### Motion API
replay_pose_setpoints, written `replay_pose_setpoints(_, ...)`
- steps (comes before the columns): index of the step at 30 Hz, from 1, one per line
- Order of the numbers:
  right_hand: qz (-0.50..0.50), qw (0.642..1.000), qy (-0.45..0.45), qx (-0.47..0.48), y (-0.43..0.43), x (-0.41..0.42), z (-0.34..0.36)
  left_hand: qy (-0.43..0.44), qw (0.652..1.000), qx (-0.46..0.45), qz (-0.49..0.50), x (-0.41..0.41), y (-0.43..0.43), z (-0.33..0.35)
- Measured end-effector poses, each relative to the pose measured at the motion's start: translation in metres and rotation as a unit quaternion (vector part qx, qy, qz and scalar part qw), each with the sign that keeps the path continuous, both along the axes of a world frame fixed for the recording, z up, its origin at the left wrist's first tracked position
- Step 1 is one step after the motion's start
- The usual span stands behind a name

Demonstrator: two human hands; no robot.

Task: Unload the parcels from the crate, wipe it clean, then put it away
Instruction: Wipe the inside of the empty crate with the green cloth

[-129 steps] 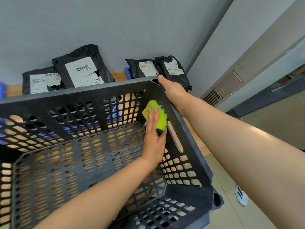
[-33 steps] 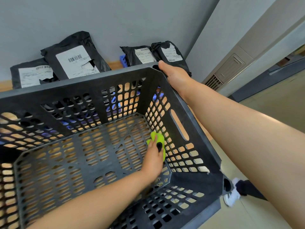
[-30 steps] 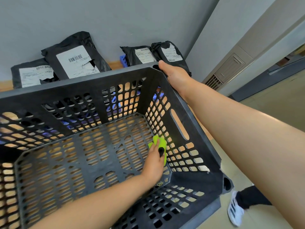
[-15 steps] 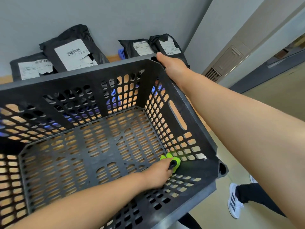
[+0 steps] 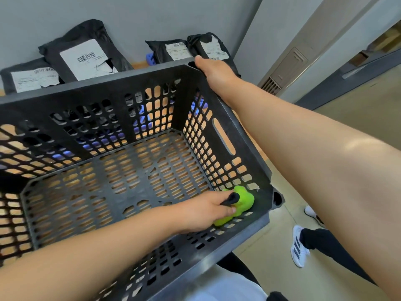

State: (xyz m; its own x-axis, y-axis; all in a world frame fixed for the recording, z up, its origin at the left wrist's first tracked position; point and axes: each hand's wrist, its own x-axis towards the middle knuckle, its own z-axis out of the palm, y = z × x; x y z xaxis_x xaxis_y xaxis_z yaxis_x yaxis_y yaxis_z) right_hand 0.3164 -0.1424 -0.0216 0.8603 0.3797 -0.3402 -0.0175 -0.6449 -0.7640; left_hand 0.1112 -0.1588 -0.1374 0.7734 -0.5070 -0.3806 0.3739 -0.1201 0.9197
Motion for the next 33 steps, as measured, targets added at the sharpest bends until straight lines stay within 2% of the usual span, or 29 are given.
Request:
replay_pose_setpoints(4, 0.046, 0.993, -0.109, -0.017, 0.003, 0.006, -0.013, 0.005, 0.999, -0.042, -0.018, -0.005, 0.011, 0.037)
replay_pose_setpoints(6, 0.057, 0.978, -0.196, -0.053, 0.003, 0.01, -0.019, 0.001, 0.998, -0.057, -0.037, -0.008, 0.02, 0.052)
replay_pose_setpoints(9, 0.088, 0.934, -0.328, -0.109, -0.004, 0.009, -0.019, -0.018, 0.999, -0.045, -0.026, -0.016, 0.027, 0.062)
replay_pose_setpoints(12, 0.188, 0.884, -0.4, -0.153, -0.019, -0.009, -0.01, -0.025, 0.999, -0.028, 0.0, -0.023, 0.023, 0.061)
replay_pose_setpoints(18, 0.339, 0.804, -0.414, -0.261, -0.077, -0.068, -0.007, -0.023, 0.999, 0.016, -0.035, -0.021, 0.008, 0.062)
replay_pose_setpoints(22, 0.403, 0.772, -0.396, -0.292, -0.099, -0.084, -0.013, -0.025, 0.997, 0.048, -0.055, -0.023, 0.004, 0.056)
replay_pose_setpoints(25, 0.412, 0.761, -0.395, -0.308, -0.103, -0.09, -0.017, 0.004, 0.999, 0.027, -0.043, -0.035, 0.007, 0.058)
replay_pose_setpoints(29, 0.415, 0.717, -0.44, -0.347, -0.101, -0.094, -0.018, 0.019, 0.996, 0.081, -0.044, -0.053, 0.02, 0.057)
replay_pose_setpoints(33, 0.414, 0.7, -0.459, -0.359, -0.102, -0.095, -0.02, 0.074, 0.99, 0.11, -0.055, -0.075, 0.042, 0.045)
